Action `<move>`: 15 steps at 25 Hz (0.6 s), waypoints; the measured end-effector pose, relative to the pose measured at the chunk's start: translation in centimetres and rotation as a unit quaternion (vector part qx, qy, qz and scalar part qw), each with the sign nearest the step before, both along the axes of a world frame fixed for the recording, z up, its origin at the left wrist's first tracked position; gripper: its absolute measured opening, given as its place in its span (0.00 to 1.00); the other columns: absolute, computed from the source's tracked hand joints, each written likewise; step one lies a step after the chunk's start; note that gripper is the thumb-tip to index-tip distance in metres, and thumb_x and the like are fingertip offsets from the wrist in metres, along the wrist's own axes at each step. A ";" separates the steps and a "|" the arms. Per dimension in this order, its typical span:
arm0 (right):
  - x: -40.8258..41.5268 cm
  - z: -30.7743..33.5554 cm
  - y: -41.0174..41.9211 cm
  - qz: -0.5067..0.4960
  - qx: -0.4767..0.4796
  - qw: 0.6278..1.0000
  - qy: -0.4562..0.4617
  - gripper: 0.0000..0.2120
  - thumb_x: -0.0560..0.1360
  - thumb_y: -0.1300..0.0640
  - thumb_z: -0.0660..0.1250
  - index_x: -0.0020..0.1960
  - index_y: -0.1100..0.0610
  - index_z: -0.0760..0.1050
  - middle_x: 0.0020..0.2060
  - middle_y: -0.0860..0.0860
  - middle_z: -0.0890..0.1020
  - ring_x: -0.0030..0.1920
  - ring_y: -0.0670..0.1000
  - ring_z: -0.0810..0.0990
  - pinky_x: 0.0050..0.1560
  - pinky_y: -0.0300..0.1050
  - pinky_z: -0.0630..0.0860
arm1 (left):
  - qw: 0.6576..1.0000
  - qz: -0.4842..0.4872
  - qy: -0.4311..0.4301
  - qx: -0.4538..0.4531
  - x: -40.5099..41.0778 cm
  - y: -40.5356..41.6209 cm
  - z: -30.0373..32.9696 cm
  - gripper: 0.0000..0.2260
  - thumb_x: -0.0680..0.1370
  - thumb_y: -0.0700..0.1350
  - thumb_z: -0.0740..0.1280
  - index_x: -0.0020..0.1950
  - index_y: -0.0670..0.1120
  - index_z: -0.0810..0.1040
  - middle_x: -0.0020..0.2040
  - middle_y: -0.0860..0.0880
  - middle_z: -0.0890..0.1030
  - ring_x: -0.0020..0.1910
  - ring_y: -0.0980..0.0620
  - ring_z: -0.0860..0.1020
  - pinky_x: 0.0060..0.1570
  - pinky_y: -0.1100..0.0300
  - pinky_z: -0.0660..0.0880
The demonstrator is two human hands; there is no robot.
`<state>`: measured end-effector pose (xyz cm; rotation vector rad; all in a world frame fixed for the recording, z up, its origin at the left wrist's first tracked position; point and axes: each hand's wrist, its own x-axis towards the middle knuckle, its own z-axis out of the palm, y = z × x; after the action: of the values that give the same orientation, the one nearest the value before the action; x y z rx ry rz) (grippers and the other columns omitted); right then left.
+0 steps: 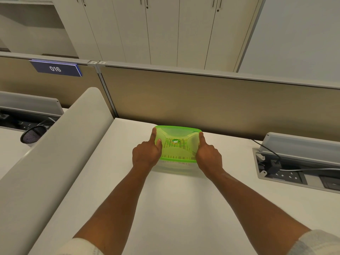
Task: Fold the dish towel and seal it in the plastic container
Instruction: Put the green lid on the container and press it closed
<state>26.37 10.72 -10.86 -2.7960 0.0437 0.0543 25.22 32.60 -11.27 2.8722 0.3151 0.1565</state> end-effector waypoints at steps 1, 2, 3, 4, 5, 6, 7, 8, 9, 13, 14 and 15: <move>0.0 0.2 0.0 0.004 -0.001 1.000 0.009 0.33 0.75 0.60 0.53 0.78 0.50 0.48 0.41 0.56 0.77 0.37 0.58 0.71 0.39 0.48 0.68 | 1.000 -0.004 0.013 0.009 0.0 -0.1 0.3 0.26 0.82 0.59 0.46 0.80 0.56 0.49 0.45 0.42 0.82 0.43 0.38 0.80 0.40 0.53 0.68; 0.1 0.4 0.1 0.005 -0.005 1.000 0.016 0.33 0.76 0.60 0.54 0.78 0.50 0.48 0.43 0.57 0.78 0.38 0.58 0.71 0.39 0.48 0.68 | 0.999 -0.007 0.025 0.021 0.1 -0.2 0.6 0.26 0.82 0.59 0.47 0.80 0.55 0.49 0.49 0.41 0.82 0.46 0.38 0.80 0.41 0.52 0.69; 0.0 0.7 0.2 0.005 -0.014 1.000 0.017 0.31 0.76 0.59 0.54 0.78 0.52 0.49 0.46 0.57 0.78 0.39 0.58 0.72 0.39 0.49 0.68 | 0.999 -0.008 0.028 0.033 0.1 -0.3 1.0 0.27 0.82 0.59 0.47 0.80 0.53 0.49 0.55 0.41 0.80 0.50 0.39 0.79 0.44 0.51 0.71; -0.1 1.0 0.4 0.007 -0.033 0.999 0.000 0.29 0.77 0.59 0.55 0.77 0.54 0.52 0.50 0.58 0.77 0.42 0.59 0.74 0.41 0.50 0.69 | 0.999 -0.013 0.016 0.045 0.0 -0.5 1.3 0.27 0.82 0.58 0.49 0.80 0.51 0.50 0.61 0.41 0.76 0.55 0.39 0.77 0.48 0.49 0.71; -0.1 1.3 0.6 0.016 -0.056 0.998 -0.030 0.27 0.78 0.58 0.55 0.75 0.57 0.56 0.54 0.58 0.76 0.47 0.60 0.75 0.43 0.51 0.70 | 0.998 -0.027 -0.006 0.050 -0.1 -0.6 1.6 0.28 0.82 0.56 0.50 0.80 0.48 0.50 0.67 0.41 0.72 0.61 0.40 0.73 0.53 0.47 0.71; -0.2 1.4 0.8 0.037 -0.073 0.994 -0.068 0.23 0.78 0.58 0.56 0.73 0.59 0.61 0.57 0.59 0.75 0.53 0.61 0.75 0.48 0.52 0.71 | 0.997 -0.055 -0.027 0.047 -0.1 -1.0 1.6 0.28 0.83 0.55 0.51 0.80 0.46 0.51 0.72 0.41 0.68 0.67 0.40 0.69 0.60 0.46 0.69; -0.1 1.4 1.1 0.066 -0.080 0.990 -0.100 0.21 0.78 0.58 0.56 0.70 0.61 0.65 0.61 0.59 0.75 0.59 0.62 0.73 0.54 0.53 0.71 | 0.994 -0.093 -0.037 0.041 -0.1 -1.5 1.5 0.28 0.83 0.53 0.52 0.80 0.44 0.51 0.75 0.42 0.65 0.72 0.41 0.65 0.67 0.46 0.66; -0.1 1.4 1.6 0.097 -0.081 0.986 -0.112 0.20 0.79 0.57 0.56 0.70 0.62 0.66 0.65 0.60 0.73 0.65 0.62 0.70 0.62 0.54 0.68 | 0.990 -0.130 -0.037 0.031 0.0 -2.2 1.2 0.27 0.83 0.52 0.52 0.79 0.43 0.52 0.77 0.42 0.62 0.75 0.43 0.61 0.72 0.47 0.60; 0.1 1.4 2.1 0.119 -0.078 0.984 -0.105 0.21 0.80 0.55 0.56 0.71 0.62 0.65 0.69 0.61 0.70 0.70 0.62 0.65 0.69 0.54 0.64 | 0.987 -0.157 -0.030 0.021 0.2 -2.9 1.1 0.27 0.83 0.52 0.52 0.79 0.43 0.52 0.79 0.43 0.59 0.78 0.44 0.57 0.75 0.48 0.55; 0.8 0.9 3.9 0.131 -0.053 0.988 -0.056 0.26 0.83 0.50 0.51 0.77 0.61 0.55 0.78 0.60 0.55 0.78 0.59 0.51 0.77 0.54 0.48 | 0.983 -0.181 0.017 0.020 1.1 -4.5 0.5 0.27 0.84 0.52 0.49 0.80 0.43 0.49 0.81 0.44 0.51 0.80 0.45 0.48 0.77 0.46 0.47; 0.8 0.6 3.9 0.131 -0.052 0.989 -0.051 0.27 0.83 0.49 0.49 0.78 0.61 0.53 0.78 0.59 0.53 0.79 0.58 0.50 0.78 0.53 0.47 | 0.983 -0.180 0.022 0.032 1.2 -4.5 0.3 0.27 0.84 0.53 0.48 0.80 0.44 0.48 0.81 0.45 0.50 0.80 0.45 0.47 0.78 0.46 0.46; 0.8 0.3 3.8 0.131 -0.054 0.989 -0.048 0.28 0.83 0.48 0.48 0.78 0.61 0.52 0.79 0.59 0.52 0.79 0.58 0.48 0.78 0.53 0.45 | 0.983 -0.177 0.022 0.041 1.1 -4.6 0.0 0.27 0.84 0.53 0.47 0.80 0.44 0.48 0.81 0.45 0.49 0.80 0.45 0.47 0.78 0.46 0.45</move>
<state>27.21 14.54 -10.56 -2.8905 -0.3555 -0.0191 26.32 28.04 -11.24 2.9584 -0.2002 0.0398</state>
